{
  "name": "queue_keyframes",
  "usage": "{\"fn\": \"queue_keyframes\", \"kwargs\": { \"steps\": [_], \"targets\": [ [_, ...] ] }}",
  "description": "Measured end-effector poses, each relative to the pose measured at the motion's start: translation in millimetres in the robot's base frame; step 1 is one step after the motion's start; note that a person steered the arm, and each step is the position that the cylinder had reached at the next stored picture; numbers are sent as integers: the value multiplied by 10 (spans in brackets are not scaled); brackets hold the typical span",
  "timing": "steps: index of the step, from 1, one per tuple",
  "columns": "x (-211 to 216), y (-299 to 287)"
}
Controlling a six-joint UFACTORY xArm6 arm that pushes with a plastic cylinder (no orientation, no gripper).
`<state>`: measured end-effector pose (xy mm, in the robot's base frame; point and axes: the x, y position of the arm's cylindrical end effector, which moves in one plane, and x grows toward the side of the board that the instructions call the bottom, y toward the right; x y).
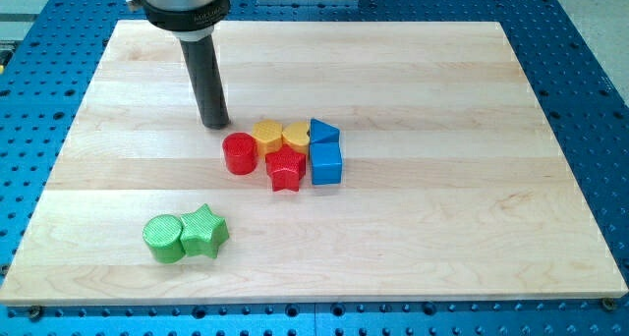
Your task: Adjust the group of blocks
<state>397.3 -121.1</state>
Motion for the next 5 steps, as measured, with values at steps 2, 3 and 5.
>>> {"fn": "queue_keyframes", "kwargs": {
  "steps": [2, 3, 5],
  "targets": [
    [-56, 55],
    [-76, 55],
    [79, 406]
  ]
}}
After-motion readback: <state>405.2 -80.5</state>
